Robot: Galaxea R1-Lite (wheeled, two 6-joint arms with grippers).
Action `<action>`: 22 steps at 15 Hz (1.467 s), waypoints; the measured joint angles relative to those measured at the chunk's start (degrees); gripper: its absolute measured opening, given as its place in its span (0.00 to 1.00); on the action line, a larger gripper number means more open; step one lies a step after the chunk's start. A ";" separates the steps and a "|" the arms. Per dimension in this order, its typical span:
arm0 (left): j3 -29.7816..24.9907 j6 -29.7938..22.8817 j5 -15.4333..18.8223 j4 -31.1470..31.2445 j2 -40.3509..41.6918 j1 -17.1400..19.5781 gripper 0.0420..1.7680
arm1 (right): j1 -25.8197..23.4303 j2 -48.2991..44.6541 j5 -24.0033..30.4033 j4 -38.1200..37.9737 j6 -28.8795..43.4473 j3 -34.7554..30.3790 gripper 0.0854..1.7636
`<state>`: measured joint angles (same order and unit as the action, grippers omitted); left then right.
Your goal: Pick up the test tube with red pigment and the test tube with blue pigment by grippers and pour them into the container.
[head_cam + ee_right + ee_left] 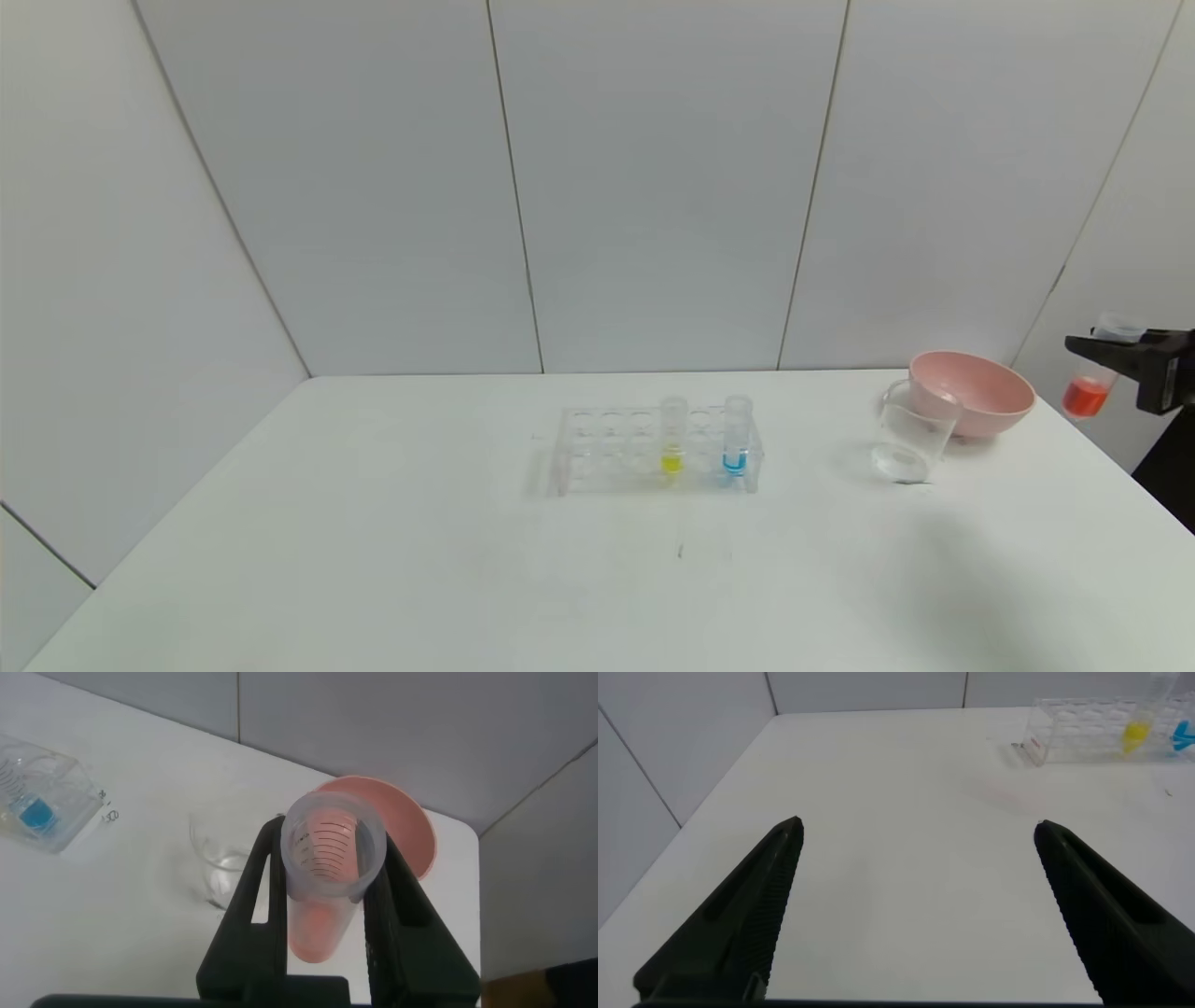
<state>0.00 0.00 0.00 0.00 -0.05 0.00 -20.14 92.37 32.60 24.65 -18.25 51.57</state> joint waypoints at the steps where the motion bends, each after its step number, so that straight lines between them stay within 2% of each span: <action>1: 0.00 0.00 0.00 0.00 0.00 0.00 1.00 | 0.60 1.84 -0.09 -0.02 -0.96 1.88 0.26; 7: 0.00 0.00 0.00 0.00 0.00 0.00 1.00 | 3.88 13.40 -1.48 -1.41 -8.16 14.99 0.26; 11: 0.00 0.02 0.00 0.00 0.00 0.00 1.00 | 6.50 16.87 -4.60 -11.33 -13.80 22.44 0.26; 14: 0.00 0.02 0.00 0.00 0.00 0.00 1.00 | 7.27 18.76 -7.47 -16.45 -23.69 27.60 0.26; 16: 0.00 0.00 0.00 0.00 0.00 0.00 1.00 | 7.24 19.93 -9.97 -17.40 -29.54 29.94 0.26; 19: 0.00 0.00 0.00 0.00 0.00 0.00 1.00 | 7.28 20.61 -10.29 -17.96 -36.96 30.98 0.26; 22: 0.00 0.00 0.00 0.00 0.00 0.00 1.00 | 7.11 20.09 -10.29 -23.97 -43.22 30.54 0.26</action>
<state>0.00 0.00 0.00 0.00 -0.05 0.00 -13.03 112.46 22.31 0.68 -61.46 82.10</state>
